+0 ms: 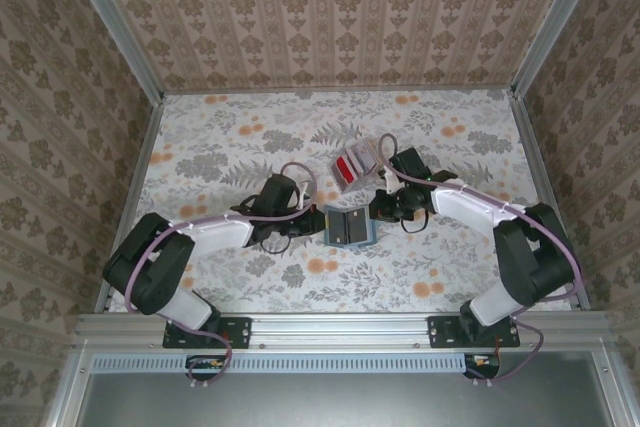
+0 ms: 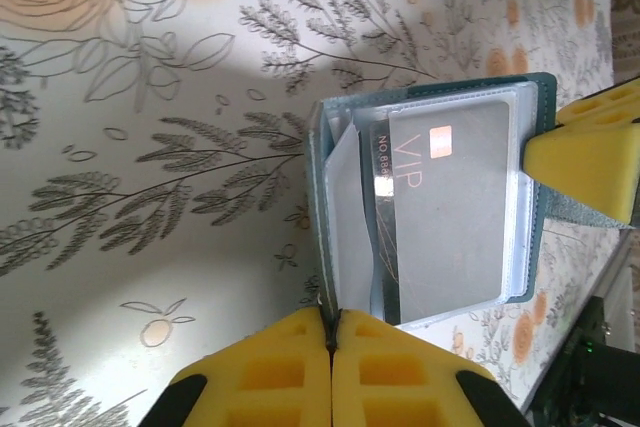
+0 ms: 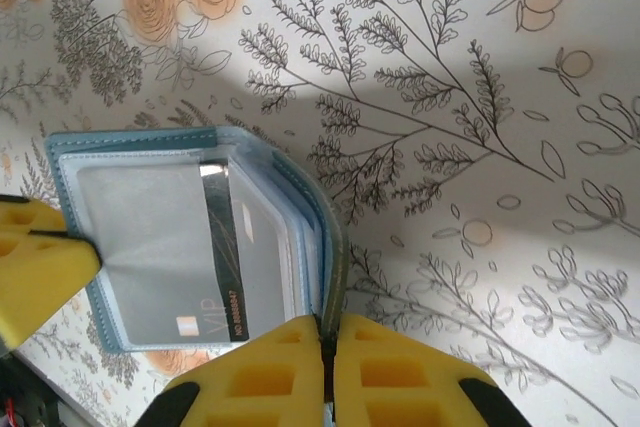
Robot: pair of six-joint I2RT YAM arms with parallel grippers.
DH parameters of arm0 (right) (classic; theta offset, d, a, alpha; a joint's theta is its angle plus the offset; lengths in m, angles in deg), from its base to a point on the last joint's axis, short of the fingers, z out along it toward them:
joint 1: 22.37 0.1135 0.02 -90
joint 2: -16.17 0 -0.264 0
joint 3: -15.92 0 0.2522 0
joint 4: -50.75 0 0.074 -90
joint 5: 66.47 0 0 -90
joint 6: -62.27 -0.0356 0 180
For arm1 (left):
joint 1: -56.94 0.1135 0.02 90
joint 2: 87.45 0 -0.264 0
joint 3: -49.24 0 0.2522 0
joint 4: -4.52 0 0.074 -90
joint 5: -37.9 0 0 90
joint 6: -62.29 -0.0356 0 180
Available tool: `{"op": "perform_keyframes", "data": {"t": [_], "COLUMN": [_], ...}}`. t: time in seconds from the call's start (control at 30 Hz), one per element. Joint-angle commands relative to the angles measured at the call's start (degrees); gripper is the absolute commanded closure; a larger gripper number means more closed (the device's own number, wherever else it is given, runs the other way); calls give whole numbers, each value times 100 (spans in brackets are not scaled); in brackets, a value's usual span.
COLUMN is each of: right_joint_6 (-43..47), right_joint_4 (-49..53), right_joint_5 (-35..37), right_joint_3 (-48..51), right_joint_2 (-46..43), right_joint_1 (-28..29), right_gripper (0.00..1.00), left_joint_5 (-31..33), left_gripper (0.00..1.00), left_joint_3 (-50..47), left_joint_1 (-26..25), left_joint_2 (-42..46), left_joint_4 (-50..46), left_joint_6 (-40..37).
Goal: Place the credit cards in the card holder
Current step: Open the card holder at the center of the table.
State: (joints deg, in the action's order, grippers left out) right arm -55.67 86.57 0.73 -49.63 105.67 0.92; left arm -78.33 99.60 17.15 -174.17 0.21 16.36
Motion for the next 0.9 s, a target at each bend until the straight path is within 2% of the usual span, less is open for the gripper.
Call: {"op": "perform_keyframes", "data": {"t": [0.0,0.17,0.27,0.37,0.5,0.6,0.77,0.87], "right_joint_6": [3,252,456,620,766,618,407,234], "right_joint_4": [-184,167,446,707,841,813,756,699], "right_joint_5": [-85,19,155,-2,-358,-809,-1107,-843], "right_joint_3": [-109,-292,-363,-475,-587,-520,-415,-410], "right_joint_2": [172,105,-98,-321,-685,-935,-932,-669], "right_joint_1": [-82,-312,-569,-842,-877,-812,-392,26], "right_gripper": [84,74,71,69,67,67,66,66], "left_joint_5": [258,463,525,616,598,646,672,594], "left_gripper": [95,96,96,96,96,96,96,96], "left_joint_3": [-90,-57,-71,-34,79,140,247,282], "left_joint_1": [-31,-135,-169,-172,-182,-215,-236,-250], "left_joint_2": [-1,-80,-113,-110,-149,-153,-248,-364], "left_joint_4": [145,6,-2,-101,-230,-280,-346,-229], "left_joint_6": [193,355,378,400,349,347,318,346]}}
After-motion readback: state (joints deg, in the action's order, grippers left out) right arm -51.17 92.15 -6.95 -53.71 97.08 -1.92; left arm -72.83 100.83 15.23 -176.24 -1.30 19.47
